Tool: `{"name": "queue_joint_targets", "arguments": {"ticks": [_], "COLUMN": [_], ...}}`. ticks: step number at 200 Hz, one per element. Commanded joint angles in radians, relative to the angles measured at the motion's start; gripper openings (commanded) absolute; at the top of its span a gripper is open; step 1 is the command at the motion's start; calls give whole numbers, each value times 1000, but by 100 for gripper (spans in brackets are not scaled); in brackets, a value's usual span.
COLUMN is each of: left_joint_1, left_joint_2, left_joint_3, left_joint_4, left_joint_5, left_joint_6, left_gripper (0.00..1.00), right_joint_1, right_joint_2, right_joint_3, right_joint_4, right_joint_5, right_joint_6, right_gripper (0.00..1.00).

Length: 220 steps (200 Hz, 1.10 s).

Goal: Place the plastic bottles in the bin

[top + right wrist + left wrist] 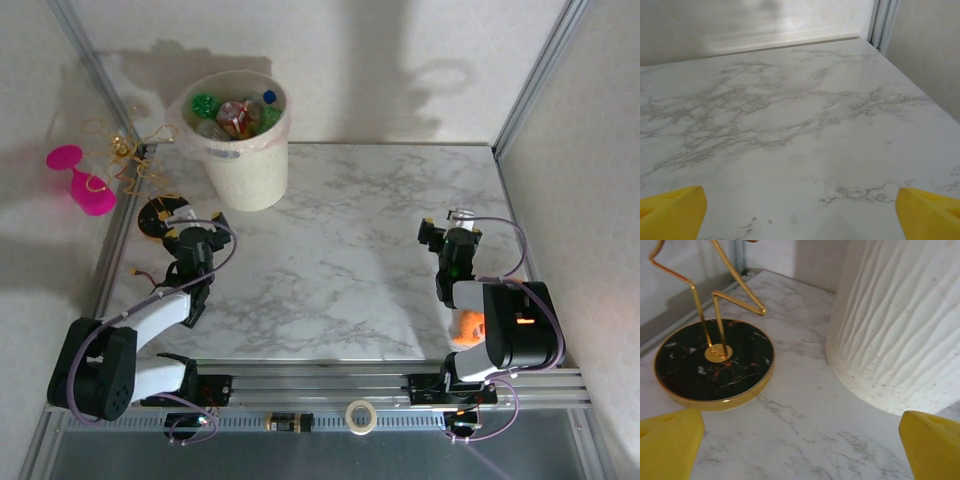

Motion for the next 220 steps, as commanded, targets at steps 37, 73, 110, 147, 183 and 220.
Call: {"name": "queue_joint_targets", "arguments": {"ticks": [37,73,110,147,183,220], "left_joint_1": [-4,-1,50,87,87,89], "left_joint_2": [97,190,262,305,309,305], "left_joint_3": [-73,-190,-243,-251,-224,-218], "left_joint_4": [328,651,780,824,780,761], "left_joint_5": [-67,-23,88,164,154,158], "left_joint_6": [139,228,200,173,172,171], "left_gripper": [99,100,99,100,100,100], "right_joint_1": [-28,-44,-44,-41,-39,-37], "right_joint_2": [56,73,77,78,77,78], "right_joint_3": [-117,-198,-200,-199,-198,-197], "right_joint_4": [352,483,495,494,495,494], "right_joint_5": [-67,-50,-47,-34,-33,-32], "right_joint_6": [-51,-25,-27,-30,-29,-32], "right_gripper": [99,99,99,99,99,99]}}
